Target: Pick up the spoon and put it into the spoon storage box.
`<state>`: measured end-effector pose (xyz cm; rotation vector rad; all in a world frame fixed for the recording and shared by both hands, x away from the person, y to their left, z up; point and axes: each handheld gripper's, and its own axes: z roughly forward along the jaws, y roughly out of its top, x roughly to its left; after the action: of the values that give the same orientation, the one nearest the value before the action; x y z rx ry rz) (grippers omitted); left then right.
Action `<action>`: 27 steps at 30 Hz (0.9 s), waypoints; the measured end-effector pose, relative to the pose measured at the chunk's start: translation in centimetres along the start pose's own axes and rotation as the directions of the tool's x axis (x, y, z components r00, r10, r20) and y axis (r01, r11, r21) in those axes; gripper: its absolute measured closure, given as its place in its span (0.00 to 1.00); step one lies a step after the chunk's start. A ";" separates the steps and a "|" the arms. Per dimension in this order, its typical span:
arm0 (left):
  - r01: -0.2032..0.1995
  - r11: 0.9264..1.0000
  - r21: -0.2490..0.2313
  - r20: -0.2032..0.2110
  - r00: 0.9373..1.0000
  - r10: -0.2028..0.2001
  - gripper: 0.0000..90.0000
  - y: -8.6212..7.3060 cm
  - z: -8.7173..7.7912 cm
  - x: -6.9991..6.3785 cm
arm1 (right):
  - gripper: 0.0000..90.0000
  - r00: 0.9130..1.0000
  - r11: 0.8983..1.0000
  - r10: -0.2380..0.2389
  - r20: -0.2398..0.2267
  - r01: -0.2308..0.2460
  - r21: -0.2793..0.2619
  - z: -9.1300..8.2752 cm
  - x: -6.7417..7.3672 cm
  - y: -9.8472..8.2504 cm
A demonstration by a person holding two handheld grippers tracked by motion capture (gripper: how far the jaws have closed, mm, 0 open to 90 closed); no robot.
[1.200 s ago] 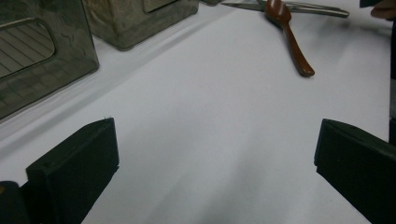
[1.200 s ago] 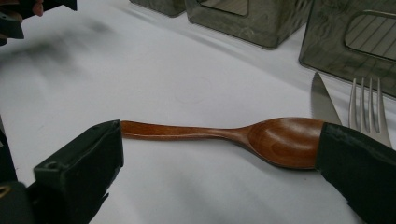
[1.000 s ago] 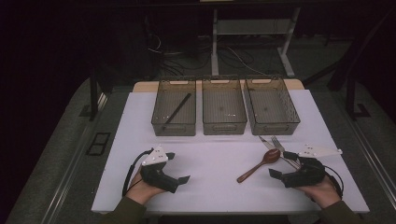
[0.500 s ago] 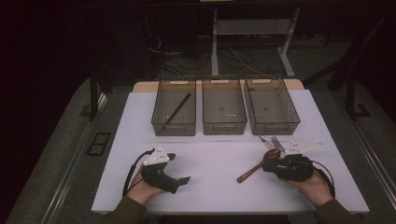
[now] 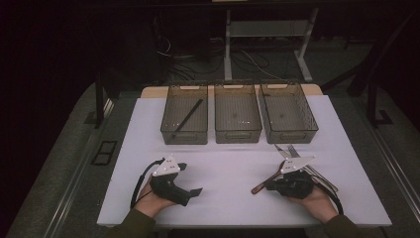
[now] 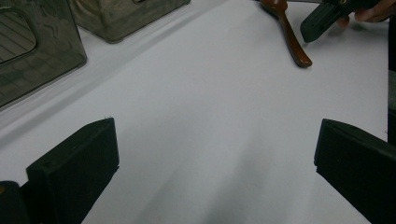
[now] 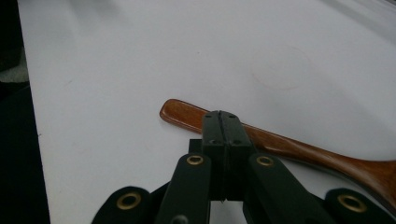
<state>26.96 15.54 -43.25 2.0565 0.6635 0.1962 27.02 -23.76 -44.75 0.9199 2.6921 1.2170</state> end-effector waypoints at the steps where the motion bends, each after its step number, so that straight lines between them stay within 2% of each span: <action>1: 0.001 1.000 0.001 -0.001 1.000 -0.001 0.00 0.0 0.0 0.0 | 1.00 1.000 1.000 -0.004 0.000 0.004 0.001 0.2 0.0 0.1; 6: 0.000 1.000 0.002 -0.001 1.000 0.000 0.00 0.0 0.0 -0.1 | 1.00 1.000 1.000 -0.028 0.004 0.028 0.002 1.2 0.3 0.9; 27: -0.003 1.000 0.005 0.001 1.000 0.003 0.00 0.0 0.0 0.0 | 1.00 0.999 1.000 -0.020 0.043 0.021 -0.017 3.9 -1.0 3.7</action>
<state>26.98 15.51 -43.24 2.0622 0.6609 0.1959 30.75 -19.80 -45.09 0.9035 2.6474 1.2009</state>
